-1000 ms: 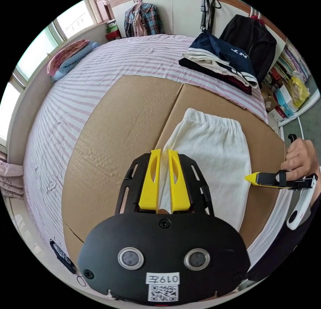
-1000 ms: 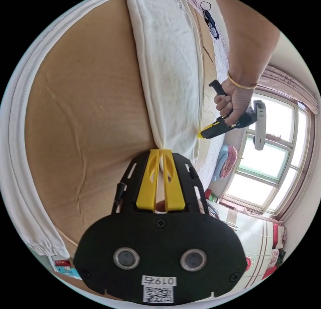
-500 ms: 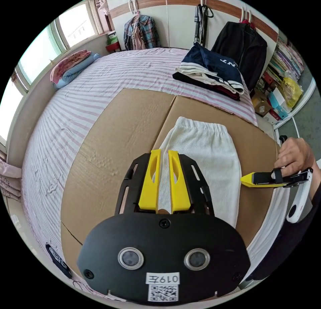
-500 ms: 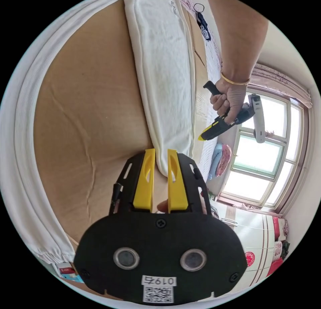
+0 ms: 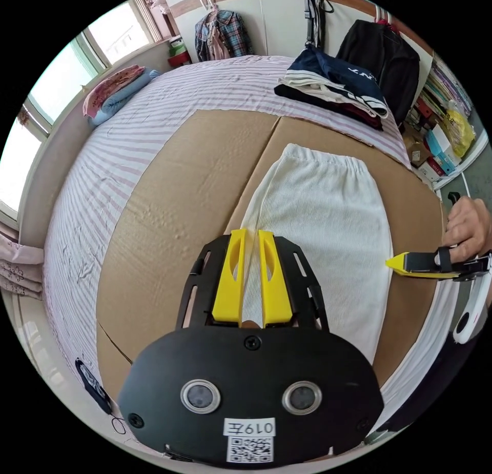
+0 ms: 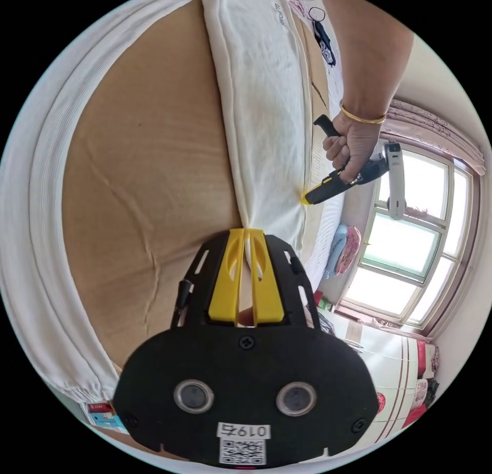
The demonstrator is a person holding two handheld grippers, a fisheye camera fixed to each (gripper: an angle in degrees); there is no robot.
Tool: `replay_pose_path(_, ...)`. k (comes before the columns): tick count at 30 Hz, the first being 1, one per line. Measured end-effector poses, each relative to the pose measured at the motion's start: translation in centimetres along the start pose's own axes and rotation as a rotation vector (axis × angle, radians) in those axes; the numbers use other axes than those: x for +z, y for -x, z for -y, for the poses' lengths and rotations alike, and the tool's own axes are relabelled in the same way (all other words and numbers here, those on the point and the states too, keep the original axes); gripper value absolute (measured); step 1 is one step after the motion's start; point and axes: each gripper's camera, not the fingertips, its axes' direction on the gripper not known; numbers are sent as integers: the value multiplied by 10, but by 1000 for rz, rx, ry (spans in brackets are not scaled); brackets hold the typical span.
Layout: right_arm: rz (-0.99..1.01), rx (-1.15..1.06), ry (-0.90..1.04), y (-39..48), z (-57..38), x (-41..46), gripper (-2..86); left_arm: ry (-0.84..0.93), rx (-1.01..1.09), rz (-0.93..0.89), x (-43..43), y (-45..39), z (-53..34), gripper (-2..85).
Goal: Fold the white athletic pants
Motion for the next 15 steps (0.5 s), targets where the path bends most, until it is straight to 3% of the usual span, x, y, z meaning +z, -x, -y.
replay_pose_path(3,-28,99,35,-11,-19,-13,66,-62,-46,30,-33,-4,-23,8)
replay_pose_path(6,-71,339,51,-29,-51,-45,65,-193,-123,-5,-89,-5,-68,8)
replay_pose_path(11,-143,904,-69,-30,-112,-150,11,-440,-138,118,-214,-77,-235,11)
replay_pose_path(15,-94,1222,-221,-10,-126,-199,-7,-468,-237,230,-270,-144,-367,13)
